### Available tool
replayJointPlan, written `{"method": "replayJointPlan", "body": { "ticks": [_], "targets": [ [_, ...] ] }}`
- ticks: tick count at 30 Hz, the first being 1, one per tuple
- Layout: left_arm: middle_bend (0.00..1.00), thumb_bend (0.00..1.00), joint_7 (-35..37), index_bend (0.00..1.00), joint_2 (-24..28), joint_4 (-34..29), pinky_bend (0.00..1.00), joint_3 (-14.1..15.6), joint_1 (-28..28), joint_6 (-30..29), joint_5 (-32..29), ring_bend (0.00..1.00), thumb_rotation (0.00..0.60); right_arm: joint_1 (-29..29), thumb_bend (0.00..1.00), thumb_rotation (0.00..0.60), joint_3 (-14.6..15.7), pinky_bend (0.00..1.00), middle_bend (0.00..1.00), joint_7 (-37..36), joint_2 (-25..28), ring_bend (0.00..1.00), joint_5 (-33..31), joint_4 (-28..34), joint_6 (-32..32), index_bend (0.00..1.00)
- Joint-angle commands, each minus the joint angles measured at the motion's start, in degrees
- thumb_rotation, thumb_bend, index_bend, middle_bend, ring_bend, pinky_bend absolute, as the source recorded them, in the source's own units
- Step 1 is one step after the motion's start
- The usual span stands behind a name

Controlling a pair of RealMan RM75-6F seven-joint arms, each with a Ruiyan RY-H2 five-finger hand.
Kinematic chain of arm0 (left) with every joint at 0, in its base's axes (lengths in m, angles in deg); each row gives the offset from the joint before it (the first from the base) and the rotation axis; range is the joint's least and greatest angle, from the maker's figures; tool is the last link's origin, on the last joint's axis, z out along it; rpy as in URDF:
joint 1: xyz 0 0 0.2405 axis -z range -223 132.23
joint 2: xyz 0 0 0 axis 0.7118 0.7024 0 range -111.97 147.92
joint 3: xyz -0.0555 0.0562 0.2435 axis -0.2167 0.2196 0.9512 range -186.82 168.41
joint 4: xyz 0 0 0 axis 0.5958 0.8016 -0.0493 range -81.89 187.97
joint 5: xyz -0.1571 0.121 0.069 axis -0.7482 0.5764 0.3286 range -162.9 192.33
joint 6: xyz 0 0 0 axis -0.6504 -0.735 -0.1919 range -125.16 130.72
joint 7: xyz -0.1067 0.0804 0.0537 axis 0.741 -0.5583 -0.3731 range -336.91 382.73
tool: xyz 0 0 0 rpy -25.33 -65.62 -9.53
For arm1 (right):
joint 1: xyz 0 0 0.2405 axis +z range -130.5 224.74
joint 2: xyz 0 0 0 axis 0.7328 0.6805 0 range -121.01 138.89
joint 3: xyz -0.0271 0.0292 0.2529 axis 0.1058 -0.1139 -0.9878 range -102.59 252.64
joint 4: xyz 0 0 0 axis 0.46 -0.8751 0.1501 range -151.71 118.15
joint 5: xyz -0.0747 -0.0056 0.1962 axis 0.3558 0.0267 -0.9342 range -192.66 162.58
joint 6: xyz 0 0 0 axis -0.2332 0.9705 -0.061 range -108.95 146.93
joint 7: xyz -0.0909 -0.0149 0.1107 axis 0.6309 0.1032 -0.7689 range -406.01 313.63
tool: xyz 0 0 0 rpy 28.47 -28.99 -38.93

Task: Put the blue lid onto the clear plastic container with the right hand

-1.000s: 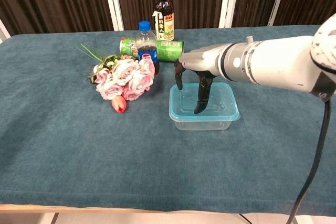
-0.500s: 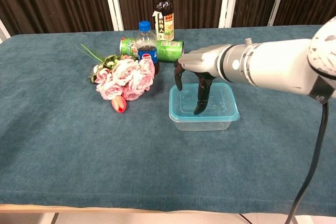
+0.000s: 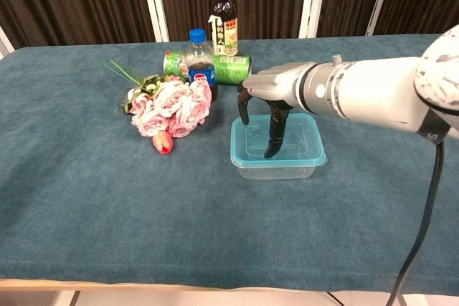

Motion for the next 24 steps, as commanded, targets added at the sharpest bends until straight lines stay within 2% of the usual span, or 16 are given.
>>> {"method": "replayJointPlan", "body": {
  "ticks": [1, 9, 11, 15, 21, 24],
  "targets": [
    [0.0, 0.45, 0.0, 0.05, 0.0, 0.0, 0.16, 0.0, 0.0, 0.0, 0.0, 0.07, 0.6, 0.0, 0.04, 0.6, 0.0, 0.03, 0.12, 0.0, 0.0, 0.0, 0.0, 0.0, 0.0, 0.44],
    [0.0, 0.45, 0.1, 0.05, 0.0, 0.1, 0.16, 0.0, -0.1, -0.2, 0.1, 0.07, 0.6, -0.2, 0.05, 0.6, -0.7, 0.03, 0.12, -0.7, 0.2, 0.0, 0.4, 0.2, 0.0, 0.44],
    [0.0, 0.45, 0.2, 0.05, 0.0, 0.1, 0.16, 0.0, 0.0, 0.0, -0.1, 0.07, 0.6, -0.9, 0.05, 0.6, -2.2, 0.03, 0.12, -2.3, 2.3, 0.0, 1.8, 2.1, 1.3, 0.44],
    [0.0, 0.45, -0.3, 0.05, -0.1, 0.0, 0.16, 0.1, 0.1, 0.3, 0.0, 0.07, 0.6, -2.6, 0.05, 0.6, -3.3, 0.03, 0.12, -4.8, 7.2, 0.0, 4.0, 6.8, 2.7, 0.44],
    [0.0, 0.45, -0.9, 0.05, -0.3, -0.1, 0.16, -0.1, 0.2, 0.6, -0.1, 0.07, 0.6, -5.2, 0.05, 0.6, -3.3, 0.03, 0.12, -7.5, 13.1, 0.0, 8.8, 12.9, 4.8, 0.43],
    [0.0, 0.45, -1.0, 0.05, -0.3, -0.1, 0.16, -0.2, 0.3, 0.7, -0.3, 0.07, 0.6, -7.6, 0.05, 0.6, -2.3, 0.03, 0.11, -8.8, 16.9, 0.0, 14.1, 17.4, 7.3, 0.41]
  ]
}}
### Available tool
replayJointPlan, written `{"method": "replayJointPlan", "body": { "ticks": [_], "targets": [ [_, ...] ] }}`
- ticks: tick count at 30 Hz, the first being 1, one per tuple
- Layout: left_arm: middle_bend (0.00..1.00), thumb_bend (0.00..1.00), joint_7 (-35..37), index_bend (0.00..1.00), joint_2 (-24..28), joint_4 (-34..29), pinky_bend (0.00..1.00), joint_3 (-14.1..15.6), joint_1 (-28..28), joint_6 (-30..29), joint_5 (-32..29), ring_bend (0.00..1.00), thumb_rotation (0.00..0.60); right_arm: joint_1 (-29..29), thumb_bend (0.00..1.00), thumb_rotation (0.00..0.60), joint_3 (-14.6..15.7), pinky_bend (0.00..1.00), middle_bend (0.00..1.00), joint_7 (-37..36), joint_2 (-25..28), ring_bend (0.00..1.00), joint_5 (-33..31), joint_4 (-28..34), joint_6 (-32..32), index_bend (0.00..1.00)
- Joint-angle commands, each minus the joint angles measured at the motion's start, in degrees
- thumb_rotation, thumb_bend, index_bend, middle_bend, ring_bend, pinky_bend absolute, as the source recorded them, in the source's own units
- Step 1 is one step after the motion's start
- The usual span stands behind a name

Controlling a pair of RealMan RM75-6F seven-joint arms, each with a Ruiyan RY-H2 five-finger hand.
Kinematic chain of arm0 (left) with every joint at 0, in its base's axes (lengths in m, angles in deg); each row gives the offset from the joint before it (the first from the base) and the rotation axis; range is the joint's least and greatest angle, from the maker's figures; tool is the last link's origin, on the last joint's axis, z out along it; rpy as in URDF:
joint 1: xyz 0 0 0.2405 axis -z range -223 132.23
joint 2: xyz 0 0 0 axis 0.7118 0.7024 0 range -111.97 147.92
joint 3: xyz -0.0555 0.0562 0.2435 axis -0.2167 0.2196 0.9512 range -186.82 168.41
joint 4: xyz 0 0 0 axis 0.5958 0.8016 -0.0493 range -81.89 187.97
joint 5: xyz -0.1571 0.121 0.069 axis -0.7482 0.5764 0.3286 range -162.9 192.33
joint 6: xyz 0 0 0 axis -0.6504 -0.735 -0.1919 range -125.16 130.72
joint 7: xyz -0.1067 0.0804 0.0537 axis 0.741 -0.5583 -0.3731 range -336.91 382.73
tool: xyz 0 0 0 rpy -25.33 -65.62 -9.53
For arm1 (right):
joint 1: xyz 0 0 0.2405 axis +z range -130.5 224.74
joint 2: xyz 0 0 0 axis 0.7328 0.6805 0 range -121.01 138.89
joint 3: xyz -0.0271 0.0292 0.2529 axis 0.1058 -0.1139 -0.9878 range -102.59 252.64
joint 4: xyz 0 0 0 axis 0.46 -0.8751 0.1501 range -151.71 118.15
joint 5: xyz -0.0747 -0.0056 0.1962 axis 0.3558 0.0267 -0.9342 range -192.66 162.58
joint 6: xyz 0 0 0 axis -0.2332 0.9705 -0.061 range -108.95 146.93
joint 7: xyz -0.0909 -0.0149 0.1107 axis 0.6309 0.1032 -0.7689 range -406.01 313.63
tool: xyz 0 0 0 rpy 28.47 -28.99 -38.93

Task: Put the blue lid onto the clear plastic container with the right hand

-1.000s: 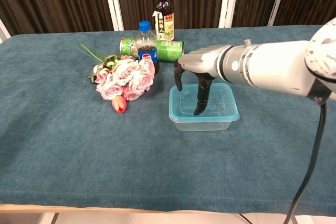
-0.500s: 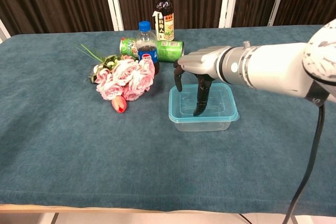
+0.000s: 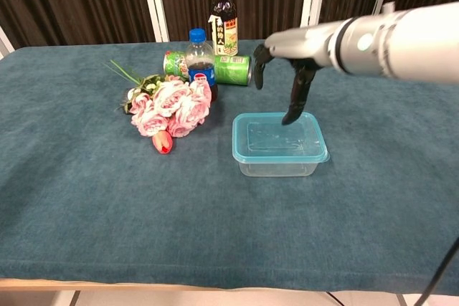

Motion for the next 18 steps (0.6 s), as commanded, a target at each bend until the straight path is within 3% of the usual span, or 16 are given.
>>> {"method": "replayJointPlan", "body": {
  "ticks": [1, 6, 11, 14, 18],
  "targets": [
    [0.0, 0.45, -0.1, 0.05, 0.0, 0.0, 0.16, -0.1, 0.0, 0.1, -0.1, 0.07, 0.6, -4.0, 0.05, 0.6, 1.6, 0.03, 0.11, -2.2, 5.4, 0.0, 7.9, 6.5, 4.5, 0.4],
    [0.0, 0.45, -0.2, 0.05, -0.1, -0.1, 0.16, -0.2, 0.0, 0.2, -0.6, 0.07, 0.6, -10.9, 0.05, 0.6, 6.7, 0.03, 0.04, -1.5, 11.8, 0.0, 17.8, 14.8, 14.0, 0.25],
    [0.0, 0.45, -0.5, 0.05, -0.2, -0.2, 0.16, -0.6, -0.1, 0.0, -1.1, 0.07, 0.6, -20.5, 0.05, 0.6, 14.8, 0.02, 0.0, 0.2, 18.4, 0.0, 28.1, 22.5, 24.7, 0.16],
    [0.0, 0.45, -0.3, 0.05, -0.2, -0.2, 0.16, -1.0, -0.2, -0.2, -1.8, 0.06, 0.6, -27.4, 0.05, 0.6, 20.8, 0.0, 0.0, -1.3, 20.3, 0.0, 35.4, 21.9, 28.9, 0.13],
    [0.0, 0.45, -1.0, 0.05, -0.6, -0.1, 0.15, -1.8, -0.4, -0.4, -3.1, 0.04, 0.6, -36.2, 0.05, 0.6, 24.7, 0.0, 0.0, -11.5, 20.6, 0.0, 43.8, 15.4, 33.0, 0.12]
  ]
}}
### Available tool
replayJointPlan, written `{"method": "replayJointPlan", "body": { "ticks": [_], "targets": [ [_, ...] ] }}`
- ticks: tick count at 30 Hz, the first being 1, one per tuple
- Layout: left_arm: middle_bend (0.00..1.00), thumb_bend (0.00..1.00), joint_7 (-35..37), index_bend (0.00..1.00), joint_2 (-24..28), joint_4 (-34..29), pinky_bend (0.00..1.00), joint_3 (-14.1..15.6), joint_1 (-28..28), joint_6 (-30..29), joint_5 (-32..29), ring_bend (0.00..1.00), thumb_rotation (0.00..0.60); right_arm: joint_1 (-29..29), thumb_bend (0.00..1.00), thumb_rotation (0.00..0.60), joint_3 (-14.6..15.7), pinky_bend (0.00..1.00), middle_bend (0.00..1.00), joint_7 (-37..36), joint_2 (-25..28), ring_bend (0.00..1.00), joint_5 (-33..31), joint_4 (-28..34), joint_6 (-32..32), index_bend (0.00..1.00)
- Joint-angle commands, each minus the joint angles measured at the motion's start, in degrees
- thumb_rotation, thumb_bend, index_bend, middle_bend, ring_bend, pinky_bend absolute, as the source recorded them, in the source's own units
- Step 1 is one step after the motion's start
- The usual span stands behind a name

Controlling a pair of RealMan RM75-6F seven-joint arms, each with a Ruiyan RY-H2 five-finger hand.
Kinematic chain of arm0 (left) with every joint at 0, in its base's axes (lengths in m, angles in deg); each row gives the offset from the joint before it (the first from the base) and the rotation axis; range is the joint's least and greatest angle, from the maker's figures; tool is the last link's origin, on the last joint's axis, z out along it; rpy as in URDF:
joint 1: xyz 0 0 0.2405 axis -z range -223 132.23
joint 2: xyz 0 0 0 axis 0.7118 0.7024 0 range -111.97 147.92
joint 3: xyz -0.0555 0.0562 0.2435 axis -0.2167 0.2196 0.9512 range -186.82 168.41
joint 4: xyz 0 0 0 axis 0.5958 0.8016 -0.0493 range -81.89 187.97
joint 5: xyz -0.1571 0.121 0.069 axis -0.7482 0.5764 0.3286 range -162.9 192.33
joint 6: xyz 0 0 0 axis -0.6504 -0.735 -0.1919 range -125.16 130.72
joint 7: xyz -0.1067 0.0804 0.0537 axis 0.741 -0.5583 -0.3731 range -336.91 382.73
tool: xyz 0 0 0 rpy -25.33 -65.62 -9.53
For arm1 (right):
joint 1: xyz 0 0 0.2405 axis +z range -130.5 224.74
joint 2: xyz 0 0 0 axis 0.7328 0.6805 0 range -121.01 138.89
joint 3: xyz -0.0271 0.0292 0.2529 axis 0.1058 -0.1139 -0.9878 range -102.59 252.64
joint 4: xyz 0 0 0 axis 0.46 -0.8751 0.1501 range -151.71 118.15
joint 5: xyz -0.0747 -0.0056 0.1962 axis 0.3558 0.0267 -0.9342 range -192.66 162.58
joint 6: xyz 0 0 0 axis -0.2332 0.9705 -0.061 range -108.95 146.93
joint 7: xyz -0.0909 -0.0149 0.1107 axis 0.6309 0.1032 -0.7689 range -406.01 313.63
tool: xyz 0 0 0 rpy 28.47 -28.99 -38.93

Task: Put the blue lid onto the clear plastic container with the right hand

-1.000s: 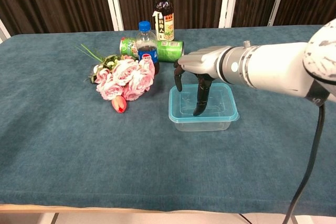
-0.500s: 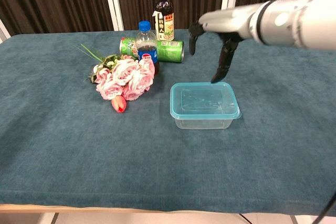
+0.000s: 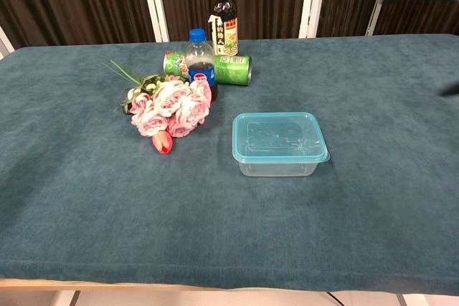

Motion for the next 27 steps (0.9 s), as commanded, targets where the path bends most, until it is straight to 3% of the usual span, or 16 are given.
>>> {"method": "replayJointPlan", "body": {
  "ticks": [1, 6, 9, 13, 27],
  "targets": [
    [0.0, 0.45, -0.8, 0.05, -0.5, 0.2, 0.14, -0.5, -0.1, -0.3, -0.3, 0.04, 0.6, -11.3, 0.05, 0.6, 5.9, 0.0, 0.0, -11.3, 1.9, 0.0, 10.2, -6.4, 6.7, 0.12],
    [0.0, 0.45, -2.0, 0.05, -0.8, 0.1, 0.13, -0.2, 0.0, 0.7, -0.6, 0.03, 0.6, -18.7, 0.05, 0.6, 4.5, 0.0, 0.0, -20.2, -1.2, 0.0, 13.6, -15.9, 11.3, 0.14],
    [0.0, 0.45, -2.5, 0.07, -0.4, -0.6, 0.13, 0.1, 0.2, 1.8, -1.0, 0.03, 0.6, -22.4, 0.05, 0.6, 1.7, 0.0, 0.0, -25.0, -3.5, 0.0, 12.4, -20.8, 13.4, 0.14],
    [0.0, 0.45, -3.1, 0.07, -0.5, -0.8, 0.13, 0.1, 0.3, 1.9, -0.7, 0.03, 0.6, -24.6, 0.05, 0.6, -1.6, 0.0, 0.0, -29.3, -4.9, 0.0, 10.0, -24.9, 11.7, 0.16],
    [0.0, 0.45, -4.3, 0.07, -1.0, -1.0, 0.13, 0.1, 0.8, 3.0, -0.7, 0.03, 0.6, -27.8, 0.05, 0.6, -5.3, 0.0, 0.0, -28.8, -4.7, 0.0, 13.7, -26.0, 8.3, 0.16]
  ]
}}
